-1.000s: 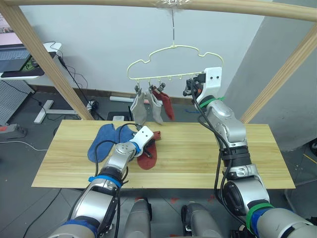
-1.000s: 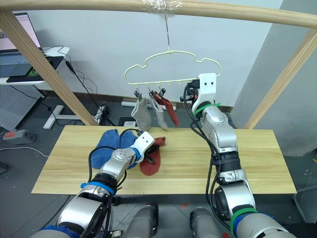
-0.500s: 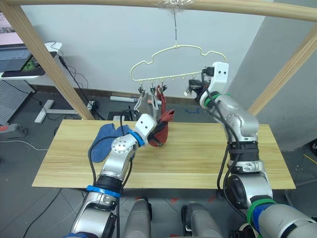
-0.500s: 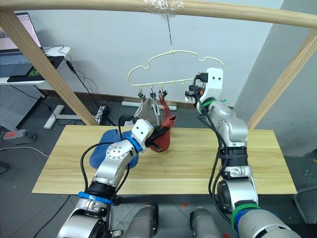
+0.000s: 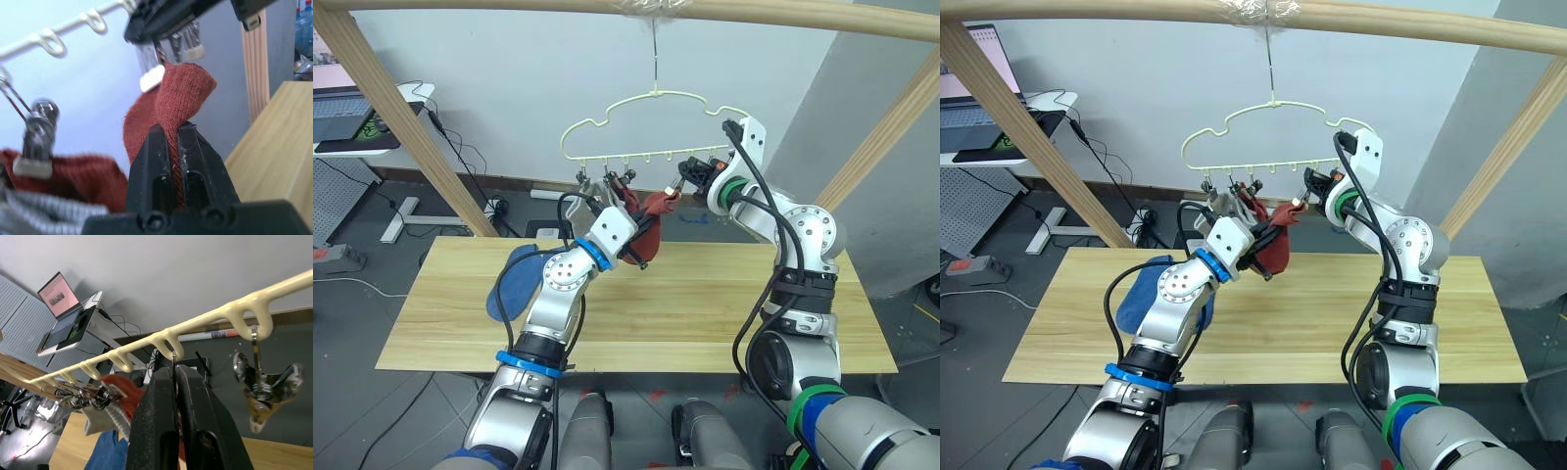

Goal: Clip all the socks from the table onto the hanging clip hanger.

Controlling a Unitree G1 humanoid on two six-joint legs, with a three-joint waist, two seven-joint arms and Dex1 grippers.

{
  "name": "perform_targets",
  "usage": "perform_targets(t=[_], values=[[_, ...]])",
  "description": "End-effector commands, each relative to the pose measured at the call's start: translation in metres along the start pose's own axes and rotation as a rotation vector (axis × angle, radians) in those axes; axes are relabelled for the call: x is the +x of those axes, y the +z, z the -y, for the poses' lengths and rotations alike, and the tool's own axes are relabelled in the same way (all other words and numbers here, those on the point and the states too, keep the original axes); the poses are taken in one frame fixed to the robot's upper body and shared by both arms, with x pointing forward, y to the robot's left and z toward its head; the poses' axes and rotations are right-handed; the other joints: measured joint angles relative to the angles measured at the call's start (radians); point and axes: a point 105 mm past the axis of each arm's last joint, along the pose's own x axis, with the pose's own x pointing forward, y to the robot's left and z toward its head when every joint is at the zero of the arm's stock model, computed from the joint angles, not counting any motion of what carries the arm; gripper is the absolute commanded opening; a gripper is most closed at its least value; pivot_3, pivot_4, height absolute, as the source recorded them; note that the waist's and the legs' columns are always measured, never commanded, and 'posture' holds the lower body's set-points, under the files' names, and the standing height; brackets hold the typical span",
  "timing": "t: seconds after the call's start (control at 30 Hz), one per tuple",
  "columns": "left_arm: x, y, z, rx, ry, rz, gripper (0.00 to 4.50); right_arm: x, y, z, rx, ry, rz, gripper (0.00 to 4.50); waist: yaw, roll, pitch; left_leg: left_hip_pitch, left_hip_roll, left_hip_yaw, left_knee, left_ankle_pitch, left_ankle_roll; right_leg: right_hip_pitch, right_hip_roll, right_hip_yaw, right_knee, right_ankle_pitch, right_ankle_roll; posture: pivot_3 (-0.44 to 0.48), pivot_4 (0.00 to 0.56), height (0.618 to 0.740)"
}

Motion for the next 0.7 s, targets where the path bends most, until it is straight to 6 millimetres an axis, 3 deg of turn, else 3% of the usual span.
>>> perform_targets(t=[0.03, 0.6, 0.7], values=[[0.003, 0.015, -0.005, 0.029, 0.019, 0.064, 0.04, -0.004, 0.01, -0.004, 0.01, 0.008, 0.032, 0.0, 0.0, 0.0, 0.0, 0.0, 0.0, 0.0, 0.0, 0.0, 0.0, 0.0, 0.0, 0.0, 0.0, 0.0, 0.0, 0.029, 0.209, 0.74], [0.009, 0.018, -0.004, 0.047, 0.023, 0.08, 0.04, -0.005, 0.003, -0.016, 0.082, 0.053, -0.031, 0.0, -0.002, 0.0, 0.0, 0.0, 0.0, 0.0, 0.0, 0.0, 0.0, 0.0, 0.0, 0.0, 0.0, 0.0, 0.0, 0.015, 0.207, 0.74], [0.009, 0.019, -0.002, 0.047, 0.015, 0.087, 0.0, -0.006, 0.003, -0.017, 0.075, 0.064, -0.03, 0.78, -0.002, 0.0, 0.0, 0.0, 0.0, 0.0, 0.0, 0.0, 0.0, 0.0, 0.0, 0.0, 0.0, 0.0, 0.0, 0.016, 0.205, 0.74]])
